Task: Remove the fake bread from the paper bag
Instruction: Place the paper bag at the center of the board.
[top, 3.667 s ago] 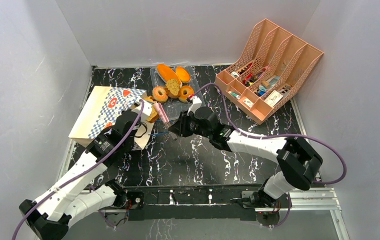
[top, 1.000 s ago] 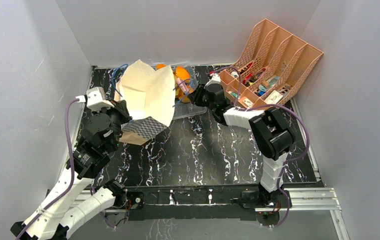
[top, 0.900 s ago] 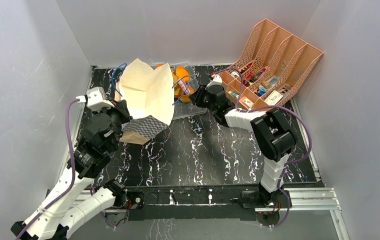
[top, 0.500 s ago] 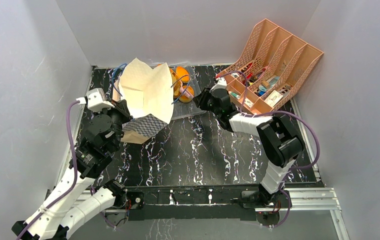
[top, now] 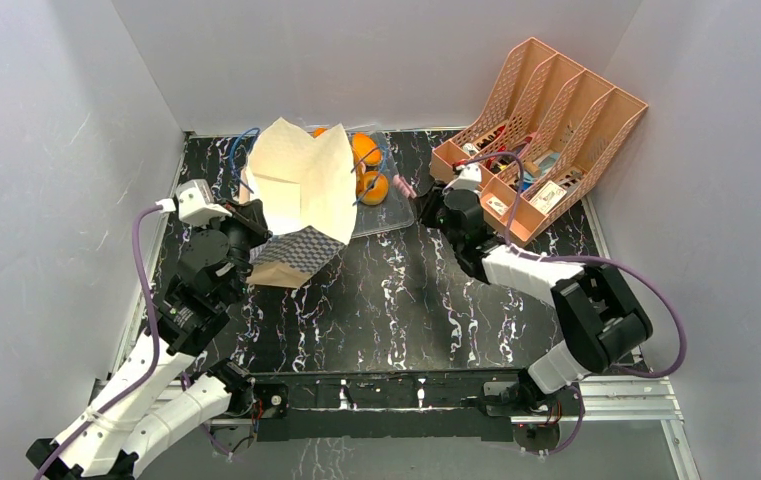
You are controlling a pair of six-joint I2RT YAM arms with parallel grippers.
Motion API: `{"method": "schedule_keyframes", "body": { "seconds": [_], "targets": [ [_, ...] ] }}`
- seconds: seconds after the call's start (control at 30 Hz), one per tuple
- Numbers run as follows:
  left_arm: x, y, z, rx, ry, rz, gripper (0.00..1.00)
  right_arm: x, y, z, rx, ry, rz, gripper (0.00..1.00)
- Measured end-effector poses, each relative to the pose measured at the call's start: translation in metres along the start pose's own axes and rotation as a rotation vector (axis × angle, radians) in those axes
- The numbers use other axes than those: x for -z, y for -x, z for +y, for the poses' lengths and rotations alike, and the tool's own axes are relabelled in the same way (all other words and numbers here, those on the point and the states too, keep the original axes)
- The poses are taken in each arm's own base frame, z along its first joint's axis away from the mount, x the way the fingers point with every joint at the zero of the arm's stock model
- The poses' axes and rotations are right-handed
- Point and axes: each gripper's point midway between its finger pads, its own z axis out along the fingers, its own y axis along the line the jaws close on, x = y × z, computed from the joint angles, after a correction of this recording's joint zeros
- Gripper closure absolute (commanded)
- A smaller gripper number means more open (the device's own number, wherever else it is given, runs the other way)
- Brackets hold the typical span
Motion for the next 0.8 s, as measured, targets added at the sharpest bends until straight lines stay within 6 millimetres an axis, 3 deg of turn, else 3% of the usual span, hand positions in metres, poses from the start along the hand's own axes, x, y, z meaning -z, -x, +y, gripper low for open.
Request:
{"method": "schedule_keyframes", "body": {
  "seconds": [0.13, 0.23, 0.53, 0.7, 0.8],
  "targets": [
    [0.000, -0.003, -0.007, 0.066, -0.026, 0.008, 1.00, 0.008, 0.015, -0.011, 0.029, -0.067, -0.045, 0.83],
    [0.000, -0.011, -0.009, 0.125, -0.040, 0.026, 1.00, 0.012, 0.011, -0.025, 0.055, -0.124, -0.044, 0.83],
    [0.012, -0.051, 0.009, 0.323, -0.014, 0.097, 1.00, 0.011, -0.046, -0.074, 0.132, -0.279, 0.085, 0.79],
    [0.024, -0.049, 0.023, 0.376, 0.009, 0.087, 0.99, 0.009, -0.061, -0.085, 0.147, -0.314, 0.119, 0.75],
    [0.026, -0.048, 0.028, 0.367, 0.032, 0.087, 0.88, 0.009, -0.069, -0.089, 0.152, -0.327, 0.138, 0.72]
  ]
}}
